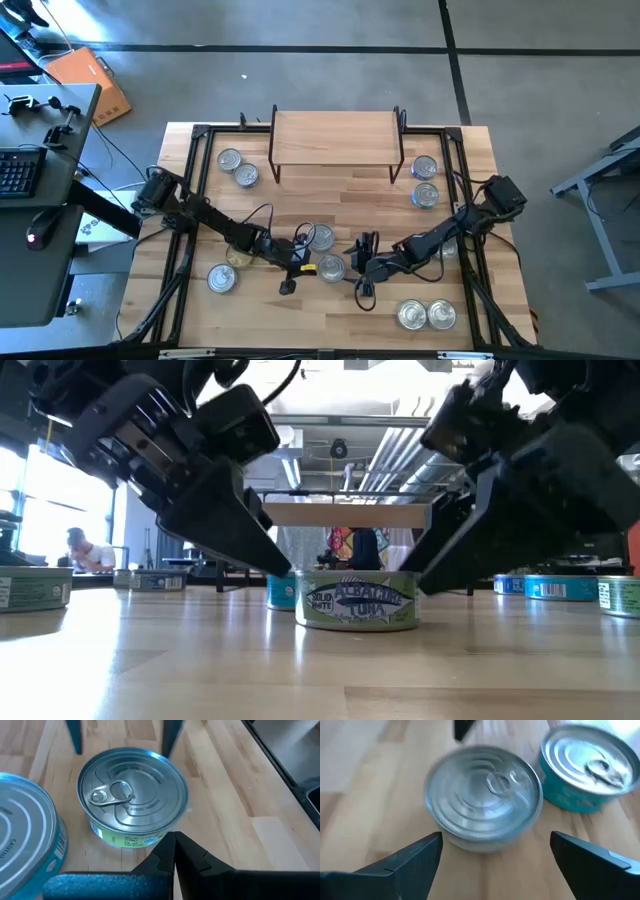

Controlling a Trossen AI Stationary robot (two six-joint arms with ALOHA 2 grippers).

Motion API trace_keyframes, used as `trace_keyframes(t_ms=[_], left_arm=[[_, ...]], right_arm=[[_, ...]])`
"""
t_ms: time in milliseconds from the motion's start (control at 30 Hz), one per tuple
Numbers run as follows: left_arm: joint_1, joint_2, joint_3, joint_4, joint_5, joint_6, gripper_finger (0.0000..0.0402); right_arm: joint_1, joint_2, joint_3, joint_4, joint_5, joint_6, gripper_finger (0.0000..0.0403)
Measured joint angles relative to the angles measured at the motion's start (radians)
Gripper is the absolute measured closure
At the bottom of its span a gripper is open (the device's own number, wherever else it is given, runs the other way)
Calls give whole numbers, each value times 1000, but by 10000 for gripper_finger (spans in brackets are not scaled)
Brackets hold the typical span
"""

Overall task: Stack canned seafood by type on shelf
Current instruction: Put the green tuna can on the shelf

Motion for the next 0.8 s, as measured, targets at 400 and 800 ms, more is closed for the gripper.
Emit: trace_keyframes(t_ms=[400, 800], left_arm=[[8, 130, 23, 154, -13, 11, 402], [7, 151, 88, 166, -51, 47, 401]], right_arm=[[-2, 143, 1, 234, 39, -85, 38], [-6, 239, 3, 365, 95, -81, 39]])
